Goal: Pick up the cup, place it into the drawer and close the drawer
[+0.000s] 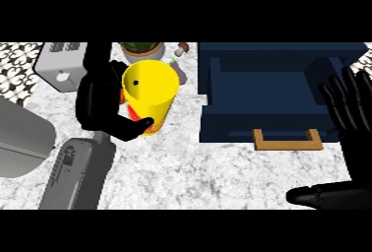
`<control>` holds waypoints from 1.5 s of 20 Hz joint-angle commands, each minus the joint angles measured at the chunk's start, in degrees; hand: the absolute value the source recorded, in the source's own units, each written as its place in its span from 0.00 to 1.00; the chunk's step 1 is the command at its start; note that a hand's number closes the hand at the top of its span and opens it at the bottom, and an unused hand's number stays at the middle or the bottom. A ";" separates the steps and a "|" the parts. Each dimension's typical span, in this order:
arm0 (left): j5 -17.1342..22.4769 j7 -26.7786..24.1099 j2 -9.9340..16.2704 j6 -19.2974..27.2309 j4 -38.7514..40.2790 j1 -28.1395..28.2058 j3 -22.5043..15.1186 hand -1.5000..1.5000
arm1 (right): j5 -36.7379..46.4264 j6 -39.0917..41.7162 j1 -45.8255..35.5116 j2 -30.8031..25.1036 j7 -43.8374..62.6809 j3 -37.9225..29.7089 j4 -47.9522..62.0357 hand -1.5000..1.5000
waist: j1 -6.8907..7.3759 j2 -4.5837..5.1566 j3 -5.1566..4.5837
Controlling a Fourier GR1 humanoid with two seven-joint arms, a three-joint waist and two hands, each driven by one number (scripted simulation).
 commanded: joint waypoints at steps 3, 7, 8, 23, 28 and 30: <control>-2.27 7.78 -0.74 7.19 2.09 -11.13 -0.78 1.00 | -0.69 1.12 1.92 -0.75 -0.38 -0.83 -1.10 0.00 | -0.41 0.08 0.01; -4.10 10.76 -0.87 12.78 1.15 -14.48 -4.35 1.00 | 5.21 -1.36 2.83 2.80 -1.25 5.22 -1.68 0.00 | -0.19 0.00 0.00; -3.51 8.04 -0.87 12.78 6.42 -18.38 -3.76 1.00 | 1.38 -0.94 -1.01 0.54 0.83 1.01 -1.02 0.00 | -0.43 0.10 0.00; 0.63 5.15 -0.88 20.15 30.98 -36.05 -7.85 1.00 | -1.46 1.29 -1.30 -1.81 0.92 -1.83 0.30 0.00 | -1.25 0.32 0.00; 4.71 3.72 -0.88 23.32 38.06 -41.34 -11.63 1.00 | 0.57 0.13 -1.60 -0.23 -0.25 -0.22 1.87 0.00 | -1.72 0.39 0.01; 6.41 0.56 -0.88 21.31 39.44 -38.78 -13.56 1.00 | -0.97 1.86 -1.06 -0.87 -3.47 -2.14 3.61 0.00 | -1.56 0.38 0.02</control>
